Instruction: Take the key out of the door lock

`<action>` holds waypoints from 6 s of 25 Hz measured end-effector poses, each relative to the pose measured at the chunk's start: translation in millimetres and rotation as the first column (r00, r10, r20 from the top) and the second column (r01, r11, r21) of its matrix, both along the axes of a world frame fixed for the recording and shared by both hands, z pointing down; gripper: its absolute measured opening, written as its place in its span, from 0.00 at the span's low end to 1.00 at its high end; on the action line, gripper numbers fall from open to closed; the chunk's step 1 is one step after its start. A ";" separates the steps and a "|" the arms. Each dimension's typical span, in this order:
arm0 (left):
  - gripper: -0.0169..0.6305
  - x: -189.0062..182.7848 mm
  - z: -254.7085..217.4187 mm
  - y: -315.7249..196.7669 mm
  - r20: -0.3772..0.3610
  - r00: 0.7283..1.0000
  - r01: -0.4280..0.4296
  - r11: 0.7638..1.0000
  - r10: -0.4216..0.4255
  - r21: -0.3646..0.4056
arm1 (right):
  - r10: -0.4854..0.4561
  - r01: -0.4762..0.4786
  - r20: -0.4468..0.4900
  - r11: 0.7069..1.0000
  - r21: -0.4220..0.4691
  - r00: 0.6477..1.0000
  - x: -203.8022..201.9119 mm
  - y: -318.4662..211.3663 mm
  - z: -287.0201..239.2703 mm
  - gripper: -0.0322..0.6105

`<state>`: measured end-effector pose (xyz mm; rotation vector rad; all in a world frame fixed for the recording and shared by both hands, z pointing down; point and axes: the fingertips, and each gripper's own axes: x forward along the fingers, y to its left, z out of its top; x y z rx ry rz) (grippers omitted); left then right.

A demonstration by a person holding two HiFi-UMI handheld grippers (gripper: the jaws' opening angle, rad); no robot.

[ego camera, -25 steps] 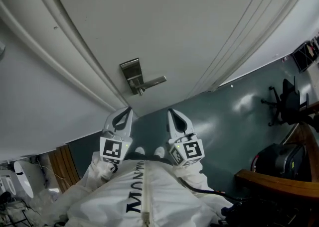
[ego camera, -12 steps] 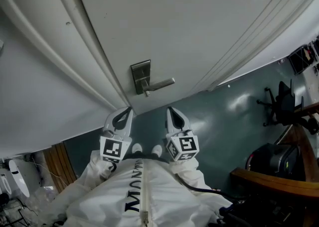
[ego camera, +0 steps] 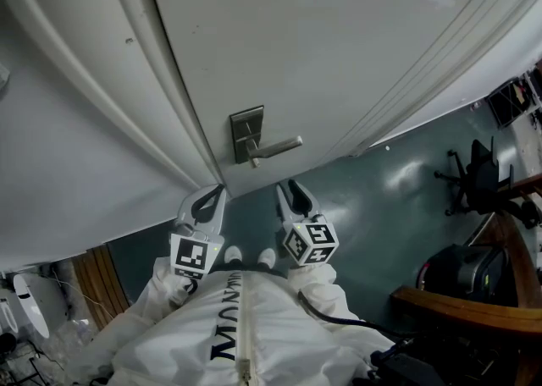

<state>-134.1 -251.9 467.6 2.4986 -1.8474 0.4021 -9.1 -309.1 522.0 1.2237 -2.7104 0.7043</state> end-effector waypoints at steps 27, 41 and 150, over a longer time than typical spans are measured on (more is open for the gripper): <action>0.03 -18.7 9.9 7.8 0.013 0.998 0.065 0.997 -0.064 -0.044 | 0.225 0.234 0.677 0.824 -0.516 0.701 -54.0 -31.8 62.6 0.27; 0.03 -23.4 13.2 8.5 0.022 0.994 0.105 0.993 -0.104 -0.062 | 0.278 0.307 0.741 0.779 -0.546 0.612 -75.3 -51.3 71.3 0.18; 0.03 10.7 16.2 241.5 -0.049 0.997 -0.067 0.998 0.067 0.002 | 0.149 -0.082 -0.178 0.938 0.337 0.973 22.3 269.6 -75.6 0.09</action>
